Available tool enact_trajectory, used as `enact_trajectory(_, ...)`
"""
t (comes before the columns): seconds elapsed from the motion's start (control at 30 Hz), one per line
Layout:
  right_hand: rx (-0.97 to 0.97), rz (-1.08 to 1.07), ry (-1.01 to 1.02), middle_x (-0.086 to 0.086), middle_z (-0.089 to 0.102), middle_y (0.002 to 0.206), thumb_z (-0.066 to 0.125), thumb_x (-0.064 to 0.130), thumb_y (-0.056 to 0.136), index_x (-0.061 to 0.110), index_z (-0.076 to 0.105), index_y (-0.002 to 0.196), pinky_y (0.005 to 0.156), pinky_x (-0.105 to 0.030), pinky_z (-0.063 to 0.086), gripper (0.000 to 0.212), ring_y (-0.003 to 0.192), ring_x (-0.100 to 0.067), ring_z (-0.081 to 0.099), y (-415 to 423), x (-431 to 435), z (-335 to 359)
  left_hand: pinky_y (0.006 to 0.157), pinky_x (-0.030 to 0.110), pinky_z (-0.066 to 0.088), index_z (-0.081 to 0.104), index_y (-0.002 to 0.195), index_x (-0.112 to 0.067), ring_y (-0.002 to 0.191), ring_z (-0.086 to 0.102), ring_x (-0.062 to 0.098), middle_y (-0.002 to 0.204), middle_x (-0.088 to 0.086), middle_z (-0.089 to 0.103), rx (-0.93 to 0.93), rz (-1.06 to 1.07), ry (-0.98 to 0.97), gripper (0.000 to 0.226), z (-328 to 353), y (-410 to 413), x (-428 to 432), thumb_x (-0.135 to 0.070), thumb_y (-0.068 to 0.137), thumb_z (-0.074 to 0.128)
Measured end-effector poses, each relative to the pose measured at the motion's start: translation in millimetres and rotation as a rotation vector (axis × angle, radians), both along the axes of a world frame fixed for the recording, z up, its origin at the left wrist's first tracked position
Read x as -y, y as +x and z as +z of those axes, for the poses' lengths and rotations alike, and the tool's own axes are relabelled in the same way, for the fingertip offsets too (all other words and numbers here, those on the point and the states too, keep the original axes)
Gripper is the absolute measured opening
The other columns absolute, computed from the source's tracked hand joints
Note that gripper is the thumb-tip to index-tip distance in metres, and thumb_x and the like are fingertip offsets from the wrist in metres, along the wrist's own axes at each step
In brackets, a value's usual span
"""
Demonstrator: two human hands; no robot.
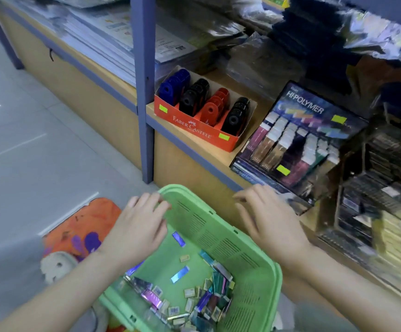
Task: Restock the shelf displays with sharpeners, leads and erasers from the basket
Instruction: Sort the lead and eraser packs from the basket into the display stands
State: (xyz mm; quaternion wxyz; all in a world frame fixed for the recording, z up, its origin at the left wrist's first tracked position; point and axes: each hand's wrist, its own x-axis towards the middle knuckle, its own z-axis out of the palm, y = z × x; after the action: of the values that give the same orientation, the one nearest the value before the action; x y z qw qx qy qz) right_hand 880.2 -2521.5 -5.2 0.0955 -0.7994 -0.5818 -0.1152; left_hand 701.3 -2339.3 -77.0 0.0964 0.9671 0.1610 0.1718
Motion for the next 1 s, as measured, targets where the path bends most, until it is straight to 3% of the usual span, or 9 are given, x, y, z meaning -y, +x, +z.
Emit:
enact_trajectory(0.1, -0.171, -0.002, -0.183, 0.004, 0.058, 0.099, 0.054, 0.025, 0.092, 0.018, 0.06, 0.107, 0.078, -0.022, 0.043, 0.017, 0.091, -0.015, 0.059, -21.9, 8.2, -60.6, 0.075, 0.03, 0.031, 0.059, 0.103, -0.017, 0.084, 0.052, 0.018, 0.093, 0.0, 0.056, -0.102, 0.093, -0.117, 0.034, -35.3, -33.1, -2.0, -0.03, 0.078, 0.039)
enact_trajectory(0.23, -0.51, -0.071, -0.489, 0.005, 0.044, 0.133, 0.04, 0.028, 0.101, 0.02, 0.04, 0.138, 0.103, -0.023, 0.037, 0.038, 0.122, -0.012, 0.046, -42.6, 8.7, -143.2, 0.082, 0.037, 0.042, 0.054, 0.125, -0.015, 0.097, 0.053, 0.02, 0.109, 0.002, 0.059, -0.197, 0.207, -0.257, 0.053, -69.0, -62.7, -5.0, -0.035, 0.08, 0.035)
enact_trajectory(0.33, -0.645, -0.103, -0.646, 0.0, 0.041, 0.138, 0.043, 0.023, 0.1, 0.017, 0.035, 0.141, 0.103, -0.03, 0.036, 0.042, 0.126, -0.02, 0.045, -57.7, 8.5, -201.9, 0.089, 0.038, 0.042, 0.045, 0.134, -0.013, 0.109, 0.043, 0.019, 0.118, 0.004, 0.054, -0.196, 0.224, -0.275, 0.054, -78.0, -70.3, -3.8, -0.03, 0.082, 0.041)
enact_trajectory(0.43, -0.837, -0.136, -0.751, -0.007, 0.038, 0.144, 0.045, 0.017, 0.098, 0.011, 0.032, 0.144, 0.105, -0.027, 0.031, 0.047, 0.129, -0.022, 0.041, -77.8, 11.8, -248.4, 0.103, 0.036, 0.032, 0.038, 0.141, -0.009, 0.121, 0.036, 0.019, 0.132, 0.009, 0.046, -0.142, 0.334, -0.402, 0.057, -82.8, -73.0, -3.5, -0.012, 0.087, 0.058)
enact_trajectory(0.5, -0.982, -0.166, -0.783, -0.009, 0.037, 0.146, 0.048, 0.018, 0.097, 0.009, 0.032, 0.144, 0.108, -0.027, 0.031, 0.05, 0.131, -0.021, 0.04, -95.2, 10.9, -270.6, 0.105, 0.031, 0.027, 0.034, 0.144, -0.009, 0.127, 0.037, 0.022, 0.138, 0.009, 0.042, -0.134, 0.406, -0.485, 0.06, -84.1, -75.2, -4.3, -0.01, 0.089, 0.057)
enact_trajectory(0.63, -1.247, -0.252, -0.784, -0.011, 0.039, 0.145, 0.045, 0.04, 0.098, 0.01, 0.033, 0.143, 0.109, -0.029, 0.032, 0.056, 0.132, -0.023, 0.04, -133.2, -1.0, -295.4, 0.096, 0.029, 0.034, 0.027, 0.147, -0.016, 0.126, 0.043, 0.021, 0.143, 0.003, 0.038, -0.178, 0.459, -0.558, 0.058, -87.4, -81.1, -4.6, -0.018, 0.094, 0.051)
enact_trajectory(0.83, -1.321, -0.35, -0.75, -0.009, 0.033, 0.141, 0.054, 0.055, 0.089, 0.011, 0.029, 0.145, 0.107, -0.027, 0.031, 0.075, 0.128, -0.023, 0.043, -150.8, -16.2, -314.5, 0.072, 0.031, 0.041, 0.04, 0.138, -0.011, 0.105, 0.056, 0.026, 0.126, 0.008, 0.053, -0.182, 0.523, -0.462, 0.055, -99.9, -76.1, -5.4, -0.016, 0.087, 0.06)
enact_trajectory(1.0, -1.372, -0.382, -0.815, -0.008, 0.035, 0.126, 0.06, 0.046, 0.089, 0.011, 0.051, 0.128, 0.1, -0.028, 0.038, 0.053, 0.114, -0.024, 0.054, -143.8, -21.4, -320.6, 0.067, 0.028, 0.039, 0.042, 0.135, -0.011, 0.1, 0.058, 0.025, 0.12, 0.008, 0.056, -0.173, 0.534, -0.429, 0.052, -108.4, -76.5, -4.0, -0.018, 0.086, 0.06)
